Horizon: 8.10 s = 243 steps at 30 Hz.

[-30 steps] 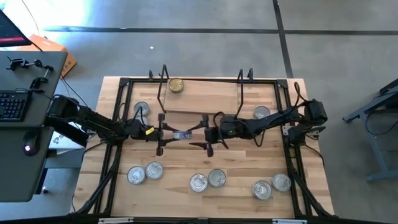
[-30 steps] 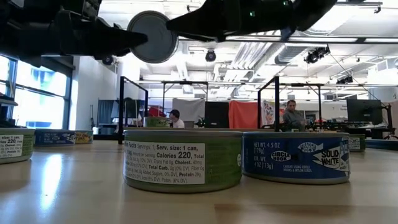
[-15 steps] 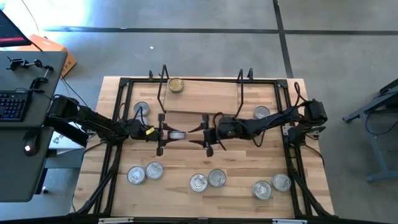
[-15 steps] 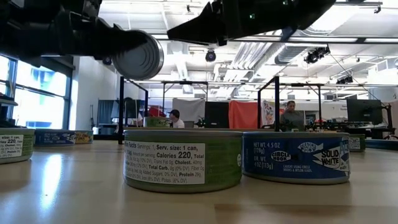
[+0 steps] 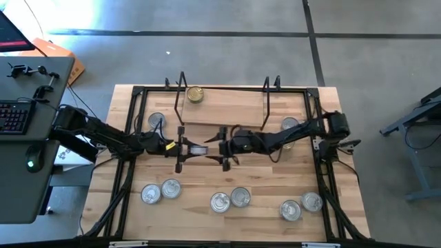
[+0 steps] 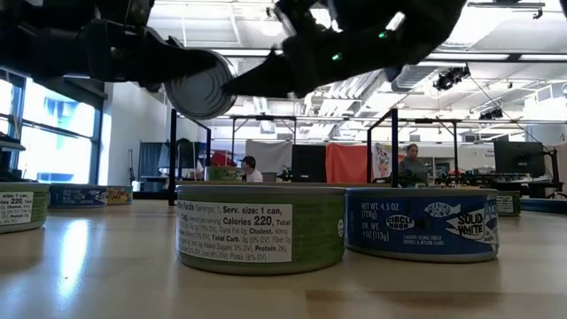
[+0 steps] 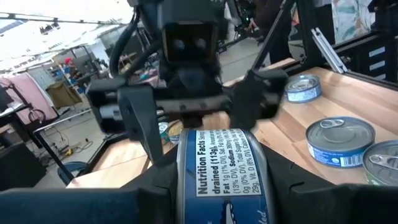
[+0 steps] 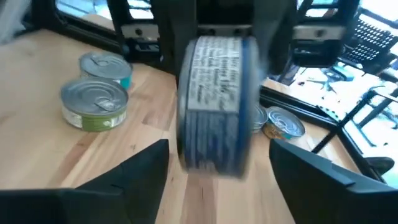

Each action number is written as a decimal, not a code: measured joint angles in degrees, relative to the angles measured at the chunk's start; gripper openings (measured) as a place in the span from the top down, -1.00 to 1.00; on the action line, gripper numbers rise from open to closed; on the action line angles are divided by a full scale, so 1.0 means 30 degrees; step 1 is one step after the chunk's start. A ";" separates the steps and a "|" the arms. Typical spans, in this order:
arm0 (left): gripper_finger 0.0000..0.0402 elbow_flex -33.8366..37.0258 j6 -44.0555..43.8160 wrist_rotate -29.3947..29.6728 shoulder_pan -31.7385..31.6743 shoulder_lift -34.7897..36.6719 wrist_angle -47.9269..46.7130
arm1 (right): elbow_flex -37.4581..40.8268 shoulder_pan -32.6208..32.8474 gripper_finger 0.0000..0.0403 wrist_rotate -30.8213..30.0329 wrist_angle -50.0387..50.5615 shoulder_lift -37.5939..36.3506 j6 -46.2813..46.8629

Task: Stack canned seafood by type on shelf
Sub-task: Put the blue tuna can on the shelf

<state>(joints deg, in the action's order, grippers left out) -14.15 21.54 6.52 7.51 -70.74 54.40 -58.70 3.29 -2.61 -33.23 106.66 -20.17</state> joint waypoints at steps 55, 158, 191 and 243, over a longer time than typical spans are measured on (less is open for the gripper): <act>-0.04 -0.0751 -0.3512 0.3867 0.0408 0.0240 -0.3118 | 0.5107 -0.0102 0.40 0.1516 -1.1629 0.1177 0.4325; -0.19 -0.6834 -0.9057 1.0639 0.1238 -0.1143 -2.2195 | -0.2520 -0.2533 0.39 -0.3202 1.0643 -0.1041 -0.1567; -0.20 -0.6827 -0.9122 1.3464 0.1756 -0.0058 -2.2189 | -0.2514 -0.6849 -0.34 -0.1872 0.8412 0.1453 -0.4812; -0.20 -0.6813 -0.9307 1.3677 0.1770 -0.0058 -2.2021 | -0.7373 -1.0294 1.00 0.0474 1.2594 0.2815 0.2736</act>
<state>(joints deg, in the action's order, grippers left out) -34.59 -6.38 47.56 12.82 -70.91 -11.66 -80.82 -27.59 -1.19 4.55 115.11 -11.97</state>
